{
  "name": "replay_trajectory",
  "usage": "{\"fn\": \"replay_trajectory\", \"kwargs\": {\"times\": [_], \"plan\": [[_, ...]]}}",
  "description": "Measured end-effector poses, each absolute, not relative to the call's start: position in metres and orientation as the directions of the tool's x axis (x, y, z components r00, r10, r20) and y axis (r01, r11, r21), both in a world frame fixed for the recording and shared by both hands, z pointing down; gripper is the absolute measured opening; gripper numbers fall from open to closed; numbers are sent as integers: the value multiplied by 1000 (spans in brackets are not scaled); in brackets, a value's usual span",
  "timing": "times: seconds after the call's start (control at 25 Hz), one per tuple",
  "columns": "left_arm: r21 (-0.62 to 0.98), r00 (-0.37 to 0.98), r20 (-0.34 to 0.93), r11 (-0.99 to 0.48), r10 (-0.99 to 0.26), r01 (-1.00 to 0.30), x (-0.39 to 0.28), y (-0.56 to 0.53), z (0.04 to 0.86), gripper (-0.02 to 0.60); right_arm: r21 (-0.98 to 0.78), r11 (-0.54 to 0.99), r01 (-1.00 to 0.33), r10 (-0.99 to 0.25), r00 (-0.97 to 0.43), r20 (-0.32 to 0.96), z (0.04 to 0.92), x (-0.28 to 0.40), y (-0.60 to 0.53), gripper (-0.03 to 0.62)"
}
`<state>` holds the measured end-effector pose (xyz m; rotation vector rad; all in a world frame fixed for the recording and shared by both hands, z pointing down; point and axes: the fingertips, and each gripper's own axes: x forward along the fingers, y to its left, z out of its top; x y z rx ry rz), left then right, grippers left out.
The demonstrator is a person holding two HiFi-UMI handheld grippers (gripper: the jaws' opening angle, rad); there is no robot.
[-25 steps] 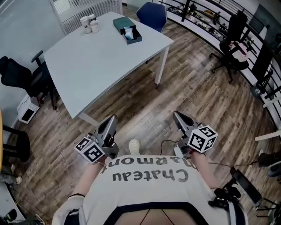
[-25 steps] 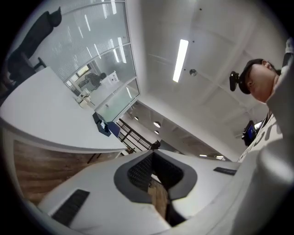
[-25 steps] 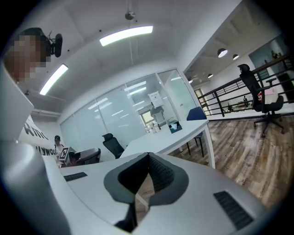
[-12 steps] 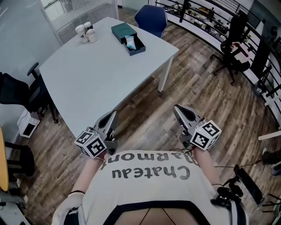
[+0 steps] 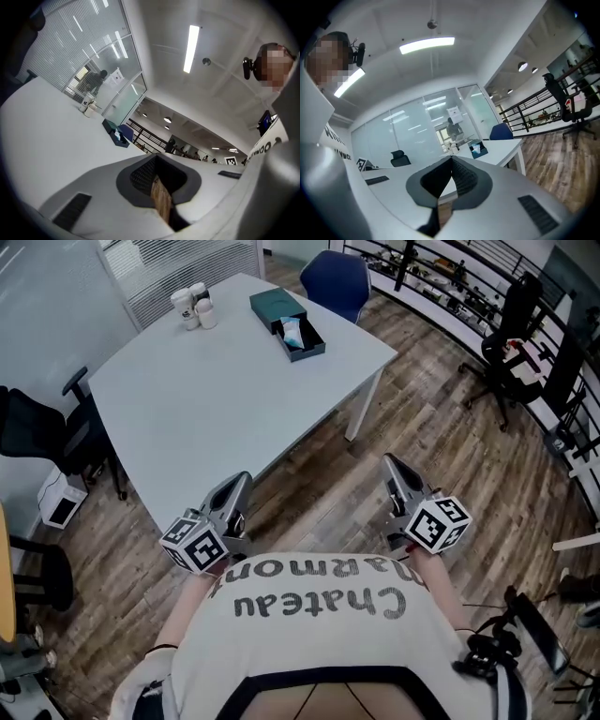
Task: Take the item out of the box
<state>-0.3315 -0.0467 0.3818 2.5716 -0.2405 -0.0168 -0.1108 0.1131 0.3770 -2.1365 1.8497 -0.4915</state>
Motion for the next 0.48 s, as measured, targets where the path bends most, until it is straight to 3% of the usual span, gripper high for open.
{"fn": "replay_trajectory", "kwargs": {"times": [0.16,0.48], "plan": [[541,985,52,-824,-166,-168,-321,-50,386,-9,-404,-203,-892,-979,189,74,380,-96,116,0],[548,987,93,-821,-129,-159,-280,-53,400,-9,-421,-211,-882,-977,186,100,396,-64,108,-2]]}}
